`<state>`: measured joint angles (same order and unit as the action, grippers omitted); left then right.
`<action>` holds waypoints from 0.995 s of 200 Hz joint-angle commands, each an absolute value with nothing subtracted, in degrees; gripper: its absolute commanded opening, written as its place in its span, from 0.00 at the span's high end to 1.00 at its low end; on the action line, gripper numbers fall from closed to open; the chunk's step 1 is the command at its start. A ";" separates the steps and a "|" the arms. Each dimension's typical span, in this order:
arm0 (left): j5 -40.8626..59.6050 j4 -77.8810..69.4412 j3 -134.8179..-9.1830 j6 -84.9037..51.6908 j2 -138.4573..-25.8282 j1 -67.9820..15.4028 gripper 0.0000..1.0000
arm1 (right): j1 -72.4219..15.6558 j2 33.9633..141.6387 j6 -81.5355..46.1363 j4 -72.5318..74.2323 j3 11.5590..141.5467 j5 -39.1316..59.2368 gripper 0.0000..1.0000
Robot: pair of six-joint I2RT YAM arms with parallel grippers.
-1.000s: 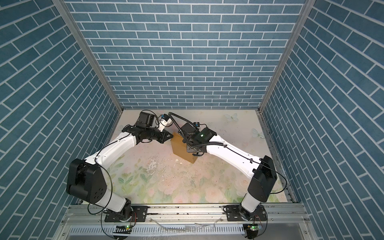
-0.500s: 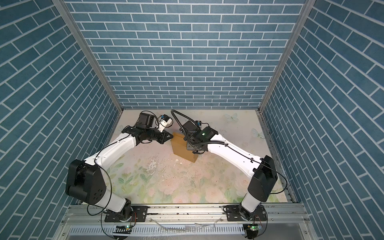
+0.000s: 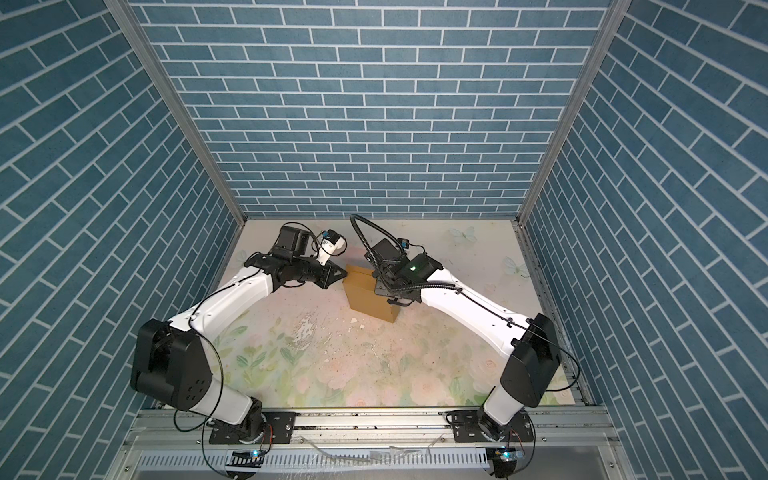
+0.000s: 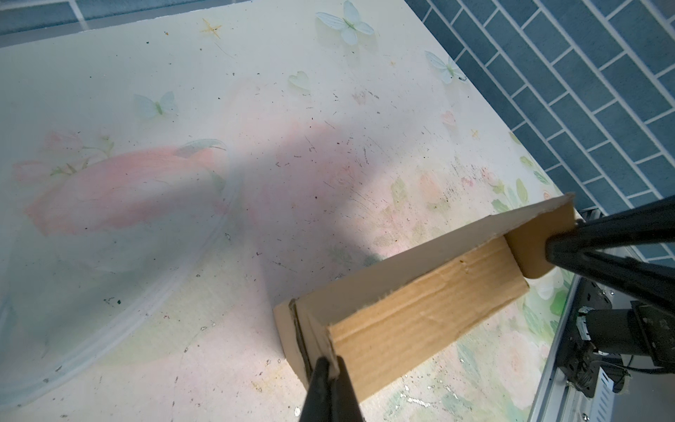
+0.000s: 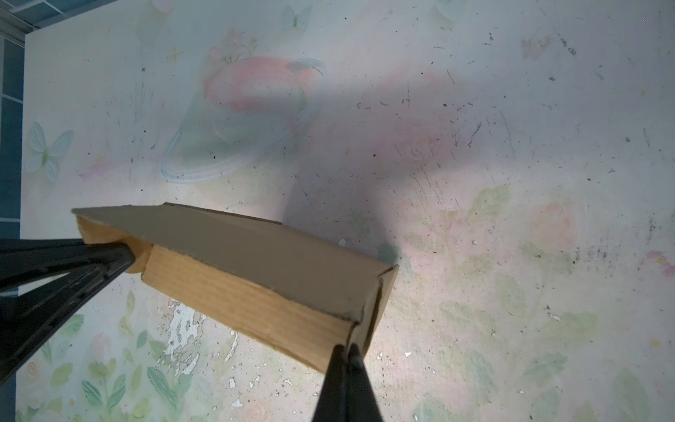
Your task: Fold the paper box
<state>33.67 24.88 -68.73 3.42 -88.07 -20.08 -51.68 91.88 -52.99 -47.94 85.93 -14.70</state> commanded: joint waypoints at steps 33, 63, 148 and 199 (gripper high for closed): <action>34.70 28.30 -67.23 3.31 -88.95 -21.60 0.98 | -51.62 89.83 -56.38 -45.34 83.16 -13.66 1.00; 34.63 28.21 -67.24 3.33 -89.09 -21.55 0.98 | -51.33 89.26 -57.39 -44.14 80.37 -13.67 1.00; 34.63 28.13 -67.15 3.32 -89.30 -21.56 0.98 | -51.02 89.04 -57.96 -41.72 79.54 -12.24 1.00; 34.67 28.30 -67.48 3.22 -89.30 -21.53 0.98 | -50.99 89.84 -58.27 -48.07 81.37 -15.66 0.79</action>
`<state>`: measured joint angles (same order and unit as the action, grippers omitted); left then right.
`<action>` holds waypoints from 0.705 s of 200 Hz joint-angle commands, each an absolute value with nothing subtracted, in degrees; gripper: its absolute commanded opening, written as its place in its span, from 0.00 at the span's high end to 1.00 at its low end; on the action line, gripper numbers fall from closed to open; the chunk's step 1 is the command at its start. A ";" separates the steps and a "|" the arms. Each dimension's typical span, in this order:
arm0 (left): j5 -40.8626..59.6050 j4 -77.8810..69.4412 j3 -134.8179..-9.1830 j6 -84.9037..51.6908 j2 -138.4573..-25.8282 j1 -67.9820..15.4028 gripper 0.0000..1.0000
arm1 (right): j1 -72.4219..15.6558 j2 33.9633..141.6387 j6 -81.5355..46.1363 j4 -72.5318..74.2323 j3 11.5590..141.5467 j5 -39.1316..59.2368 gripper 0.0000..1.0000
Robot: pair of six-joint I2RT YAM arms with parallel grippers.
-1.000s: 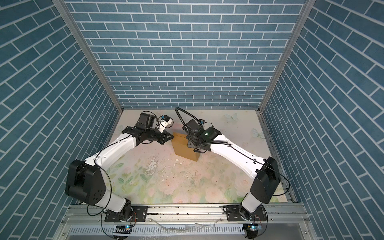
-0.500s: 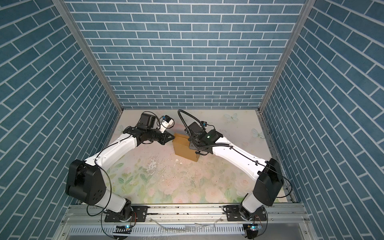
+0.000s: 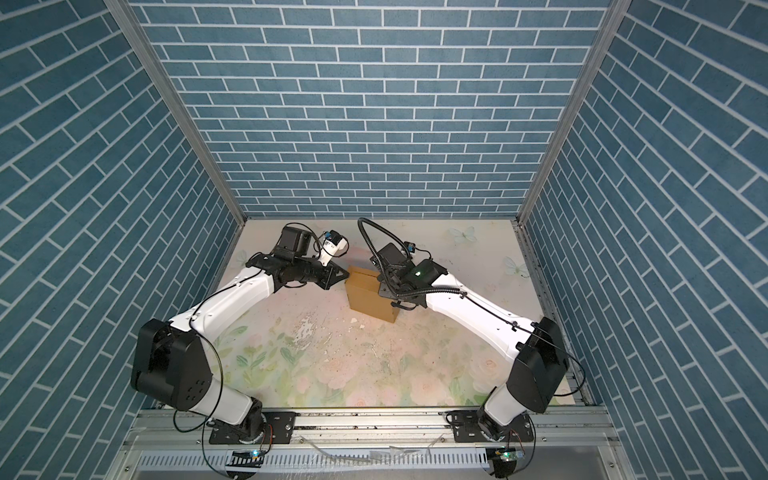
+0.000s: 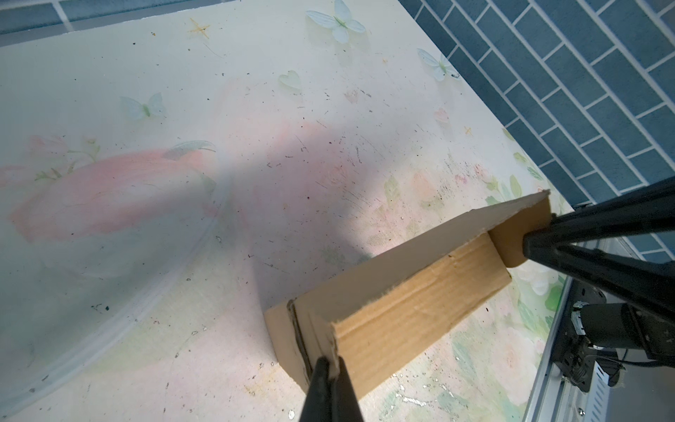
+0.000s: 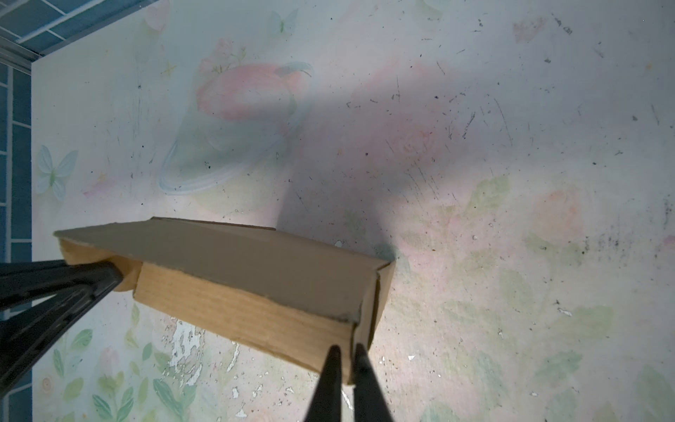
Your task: Fold the paper box
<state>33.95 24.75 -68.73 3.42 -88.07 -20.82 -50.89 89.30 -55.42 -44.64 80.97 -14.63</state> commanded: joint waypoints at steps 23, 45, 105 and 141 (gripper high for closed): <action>34.76 28.30 -67.41 3.16 -89.43 -21.56 0.98 | -50.99 89.73 -58.69 -48.10 80.57 -16.04 0.76; 34.80 28.21 -67.32 3.16 -89.56 -21.55 0.98 | -50.99 90.30 -58.22 -48.11 81.35 -16.35 0.76; 34.74 28.21 -67.34 3.30 -89.47 -21.58 0.98 | -51.02 90.20 -57.83 -50.48 81.08 -18.32 0.77; 34.73 28.12 -67.25 3.34 -89.46 -21.62 0.98 | -50.95 90.54 -57.18 -50.30 81.63 -18.55 0.86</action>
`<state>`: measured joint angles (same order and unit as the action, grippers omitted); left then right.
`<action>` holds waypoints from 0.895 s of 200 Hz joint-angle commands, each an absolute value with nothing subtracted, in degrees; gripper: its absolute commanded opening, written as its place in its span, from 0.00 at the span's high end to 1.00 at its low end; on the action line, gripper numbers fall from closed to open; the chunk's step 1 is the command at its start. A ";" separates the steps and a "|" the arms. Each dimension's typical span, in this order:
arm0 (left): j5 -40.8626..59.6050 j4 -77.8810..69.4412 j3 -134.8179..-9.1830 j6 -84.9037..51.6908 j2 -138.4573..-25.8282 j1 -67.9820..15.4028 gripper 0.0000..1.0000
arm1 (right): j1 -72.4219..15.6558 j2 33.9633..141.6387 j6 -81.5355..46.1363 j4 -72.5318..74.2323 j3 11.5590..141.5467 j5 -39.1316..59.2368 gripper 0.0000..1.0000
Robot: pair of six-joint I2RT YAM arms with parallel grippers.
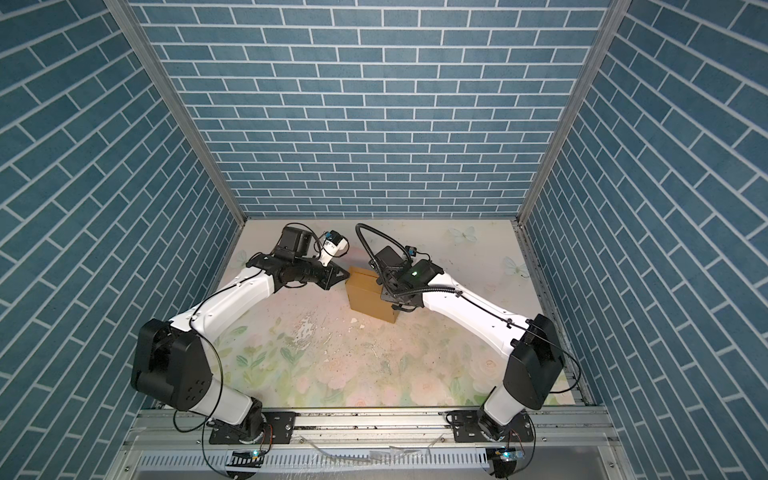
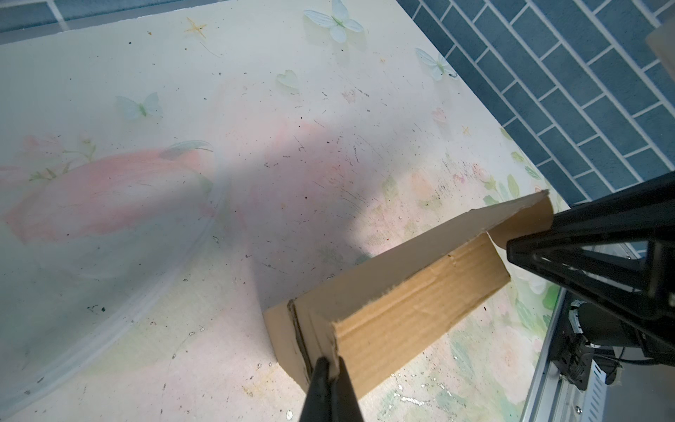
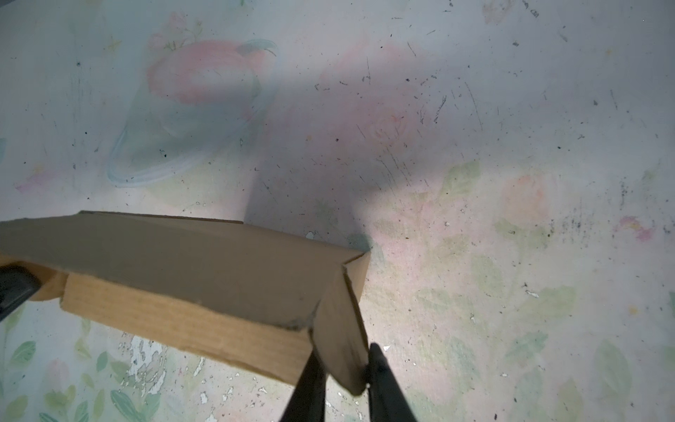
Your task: Fold the paper box
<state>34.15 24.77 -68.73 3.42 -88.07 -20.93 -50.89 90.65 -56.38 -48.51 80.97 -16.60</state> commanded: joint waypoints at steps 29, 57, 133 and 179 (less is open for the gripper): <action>34.72 28.06 -67.23 3.38 -89.42 -21.62 0.98 | -50.92 90.37 -56.57 -50.39 82.14 -18.12 1.00; 34.63 28.05 -67.15 3.43 -89.29 -21.62 0.98 | -50.97 89.82 -56.56 -50.10 82.78 -17.25 1.00; 34.05 28.24 -67.06 4.70 -89.37 -22.21 0.98 | -50.47 89.23 -57.63 -47.12 83.56 -13.02 1.00; 34.01 28.26 -66.97 4.78 -89.45 -22.20 0.98 | -49.78 88.34 -58.42 -45.40 82.82 -10.45 1.00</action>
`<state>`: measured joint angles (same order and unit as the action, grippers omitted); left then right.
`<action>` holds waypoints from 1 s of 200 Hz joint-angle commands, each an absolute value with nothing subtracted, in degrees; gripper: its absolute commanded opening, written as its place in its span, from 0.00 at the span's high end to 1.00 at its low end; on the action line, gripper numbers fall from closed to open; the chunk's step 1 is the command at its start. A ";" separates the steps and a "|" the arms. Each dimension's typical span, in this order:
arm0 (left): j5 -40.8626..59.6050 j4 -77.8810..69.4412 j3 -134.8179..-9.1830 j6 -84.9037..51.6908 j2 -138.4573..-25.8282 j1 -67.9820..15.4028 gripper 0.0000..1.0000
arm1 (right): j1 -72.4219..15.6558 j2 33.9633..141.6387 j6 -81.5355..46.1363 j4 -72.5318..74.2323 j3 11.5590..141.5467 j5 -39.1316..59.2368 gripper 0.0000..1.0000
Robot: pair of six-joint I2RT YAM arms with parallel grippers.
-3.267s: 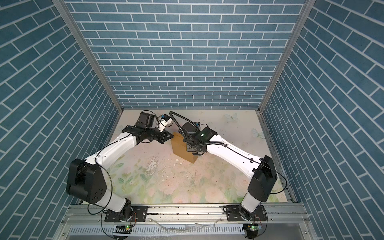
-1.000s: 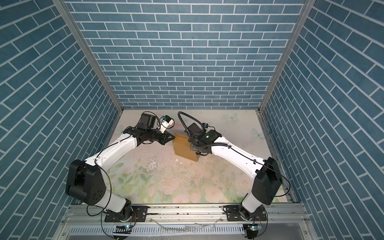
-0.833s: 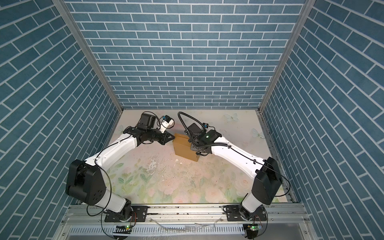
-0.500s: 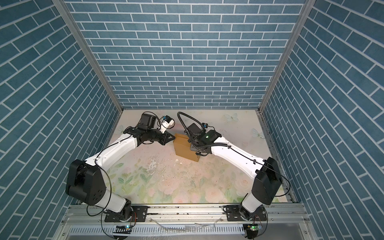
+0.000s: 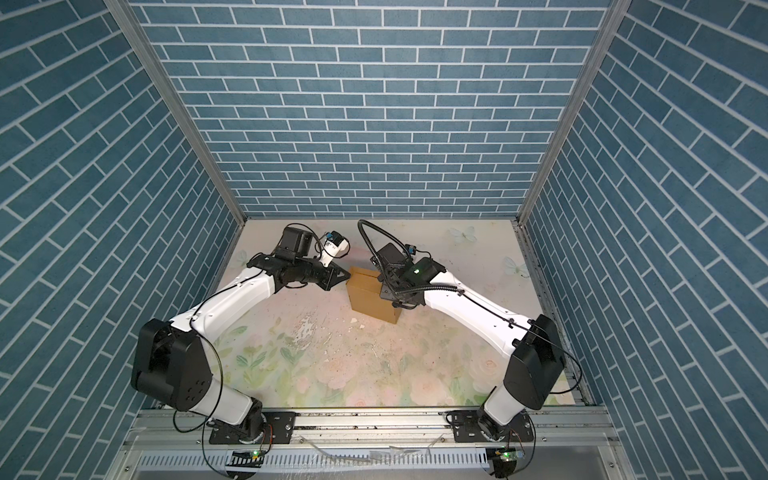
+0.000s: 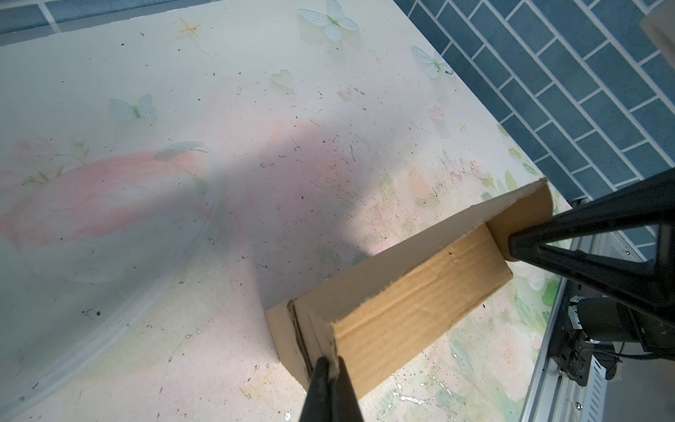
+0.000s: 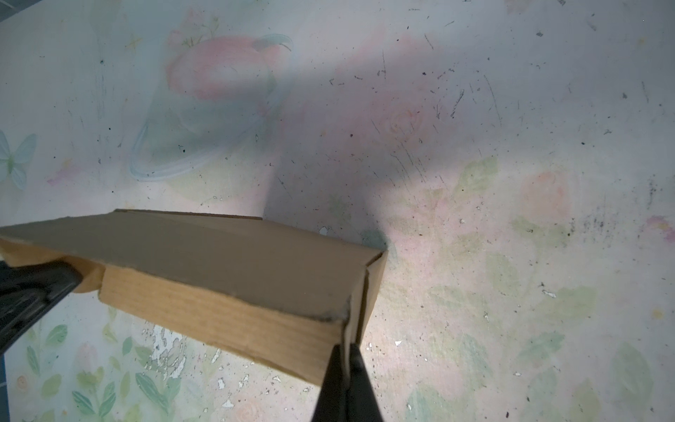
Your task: Fold the paper box
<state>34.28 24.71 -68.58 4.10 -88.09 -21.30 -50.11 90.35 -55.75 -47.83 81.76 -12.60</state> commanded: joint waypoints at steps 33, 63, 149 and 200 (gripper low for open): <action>34.07 28.30 -67.06 4.77 -89.56 -22.24 0.98 | -49.44 87.87 -59.19 -43.25 81.89 -7.92 1.00; 34.10 28.29 -66.97 4.86 -89.41 -22.24 0.98 | -49.10 87.27 -59.48 -43.09 81.40 -7.26 1.00; 34.10 28.38 -67.13 4.74 -89.60 -22.32 0.98 | -48.25 85.60 -60.97 -41.14 76.29 -5.80 1.00; 34.06 27.53 -66.21 4.82 -89.77 -22.32 0.98 | -48.24 86.54 -61.35 -41.26 74.42 -6.57 1.00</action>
